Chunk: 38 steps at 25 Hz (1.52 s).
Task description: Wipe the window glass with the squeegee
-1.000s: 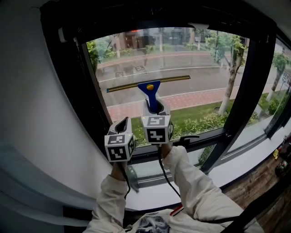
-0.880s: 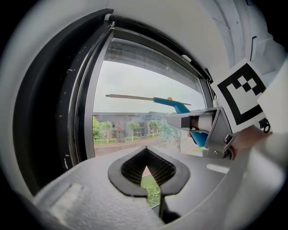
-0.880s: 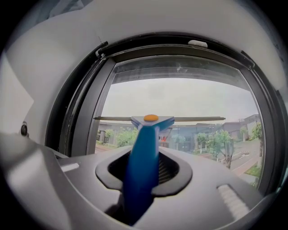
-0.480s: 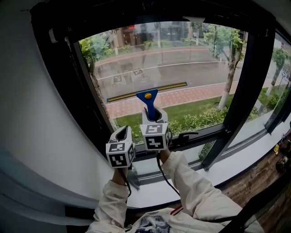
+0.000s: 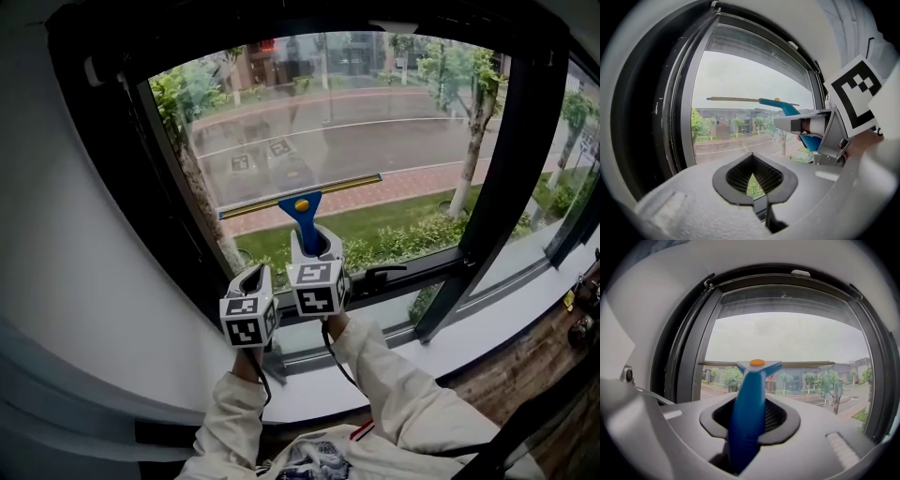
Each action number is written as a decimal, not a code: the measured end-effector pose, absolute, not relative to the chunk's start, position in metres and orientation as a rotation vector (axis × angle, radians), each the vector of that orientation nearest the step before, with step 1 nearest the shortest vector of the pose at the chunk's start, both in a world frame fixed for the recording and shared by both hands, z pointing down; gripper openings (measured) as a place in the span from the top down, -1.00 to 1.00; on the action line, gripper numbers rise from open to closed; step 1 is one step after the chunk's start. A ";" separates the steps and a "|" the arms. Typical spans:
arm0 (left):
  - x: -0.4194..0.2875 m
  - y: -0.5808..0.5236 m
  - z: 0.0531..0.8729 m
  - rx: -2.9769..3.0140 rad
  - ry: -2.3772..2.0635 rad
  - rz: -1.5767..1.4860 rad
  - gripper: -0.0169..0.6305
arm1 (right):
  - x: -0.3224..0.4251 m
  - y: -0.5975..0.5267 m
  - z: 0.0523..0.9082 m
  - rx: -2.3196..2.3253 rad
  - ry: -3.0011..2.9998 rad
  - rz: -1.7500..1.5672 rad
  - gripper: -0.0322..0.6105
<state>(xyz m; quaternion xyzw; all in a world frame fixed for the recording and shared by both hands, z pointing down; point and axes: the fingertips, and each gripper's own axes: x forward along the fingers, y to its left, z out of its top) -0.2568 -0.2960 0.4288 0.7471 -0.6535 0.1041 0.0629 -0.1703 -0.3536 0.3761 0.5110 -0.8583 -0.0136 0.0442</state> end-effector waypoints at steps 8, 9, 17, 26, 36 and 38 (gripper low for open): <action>-0.253 -0.295 0.447 2.244 -1.936 0.324 0.95 | -0.168 -0.352 0.400 1.551 -2.607 -0.007 0.52; -0.254 -0.295 0.450 2.242 -1.936 0.328 0.95 | -0.168 -0.352 0.404 1.551 -2.604 -0.002 0.52; -0.253 -0.292 0.473 2.226 -1.892 0.344 0.95 | -0.166 -0.349 0.437 1.538 -2.579 0.039 0.53; -0.255 -0.289 0.501 2.186 -1.855 0.390 0.95 | -0.166 -0.344 0.476 1.514 -2.541 0.099 0.52; -0.261 -0.284 0.524 2.154 -1.830 0.424 0.95 | -0.171 -0.338 0.530 1.486 -2.493 0.158 0.53; -0.263 -0.282 0.529 2.145 -1.826 0.432 0.95 | -0.171 -0.337 0.541 1.478 -2.484 0.179 0.53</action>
